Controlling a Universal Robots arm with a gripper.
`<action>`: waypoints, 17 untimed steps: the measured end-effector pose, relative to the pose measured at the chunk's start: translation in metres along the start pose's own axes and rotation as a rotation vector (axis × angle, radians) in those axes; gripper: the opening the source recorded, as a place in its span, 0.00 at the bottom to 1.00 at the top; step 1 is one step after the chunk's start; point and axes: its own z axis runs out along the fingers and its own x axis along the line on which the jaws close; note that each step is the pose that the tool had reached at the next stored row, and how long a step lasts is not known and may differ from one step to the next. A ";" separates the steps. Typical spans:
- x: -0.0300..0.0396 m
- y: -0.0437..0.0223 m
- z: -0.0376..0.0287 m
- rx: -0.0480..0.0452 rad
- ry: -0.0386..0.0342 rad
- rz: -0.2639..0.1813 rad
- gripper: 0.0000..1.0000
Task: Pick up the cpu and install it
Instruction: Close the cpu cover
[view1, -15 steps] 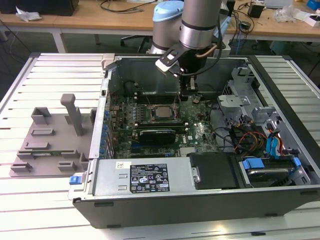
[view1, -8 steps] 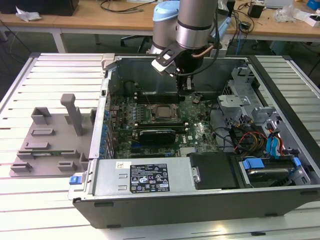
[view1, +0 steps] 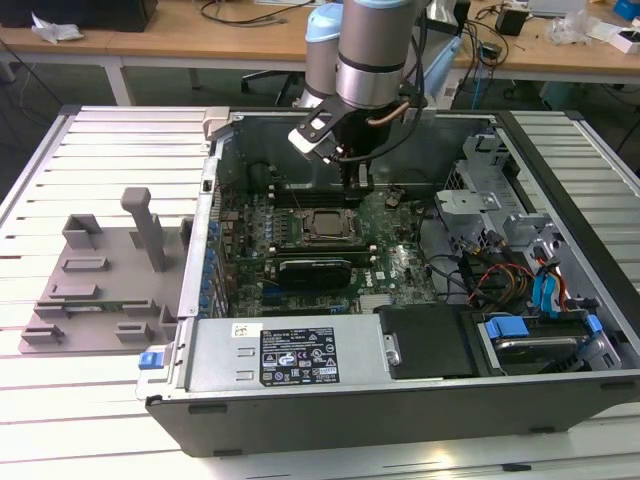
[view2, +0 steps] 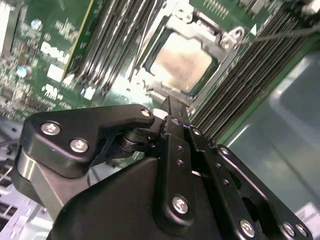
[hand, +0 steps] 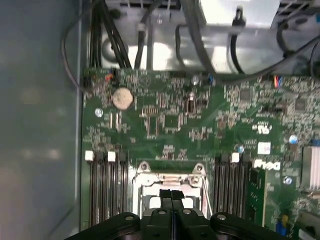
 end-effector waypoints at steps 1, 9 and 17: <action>0.0002 -0.0036 0.0021 0.0000 0.0000 0.000 0.11; 0.0014 -0.0309 0.0207 0.0001 0.0000 0.000 0.11; 0.0020 -0.0423 0.0301 0.0000 0.0000 0.000 0.11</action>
